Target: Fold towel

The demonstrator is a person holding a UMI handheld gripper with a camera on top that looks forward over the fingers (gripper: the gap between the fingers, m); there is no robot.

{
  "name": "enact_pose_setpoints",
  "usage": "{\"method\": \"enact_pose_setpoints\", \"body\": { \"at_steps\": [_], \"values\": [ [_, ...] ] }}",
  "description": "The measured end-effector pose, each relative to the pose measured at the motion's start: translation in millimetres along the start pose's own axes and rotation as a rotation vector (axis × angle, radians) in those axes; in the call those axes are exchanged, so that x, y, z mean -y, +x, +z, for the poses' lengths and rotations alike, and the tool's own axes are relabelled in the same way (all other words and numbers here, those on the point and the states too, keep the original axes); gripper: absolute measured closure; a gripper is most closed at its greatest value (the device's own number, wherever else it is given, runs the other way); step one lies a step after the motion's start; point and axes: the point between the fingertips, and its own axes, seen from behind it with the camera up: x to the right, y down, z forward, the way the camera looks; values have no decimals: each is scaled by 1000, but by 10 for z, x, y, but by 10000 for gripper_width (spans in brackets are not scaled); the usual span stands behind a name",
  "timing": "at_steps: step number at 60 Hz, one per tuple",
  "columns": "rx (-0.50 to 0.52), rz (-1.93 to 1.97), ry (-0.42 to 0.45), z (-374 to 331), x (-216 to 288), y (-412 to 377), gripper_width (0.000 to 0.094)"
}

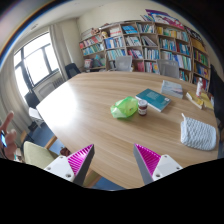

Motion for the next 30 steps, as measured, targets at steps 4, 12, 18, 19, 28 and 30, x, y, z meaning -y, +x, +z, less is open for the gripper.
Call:
{"method": "enact_pose_setpoints", "body": {
  "at_steps": [4, 12, 18, 19, 28, 30],
  "values": [
    [-40, 7, 13, 27, 16, 222, 112],
    [-216, -21, 24, 171, 3, 1162, 115],
    [-322, 5, -1, 315, -51, 1844, 118],
    [-335, 16, -2, 350, -54, 1958, 118],
    [-443, 51, -26, 778, -171, 3039, 114],
    [-457, 61, -49, 872, -244, 3251, 117]
  ]
}}
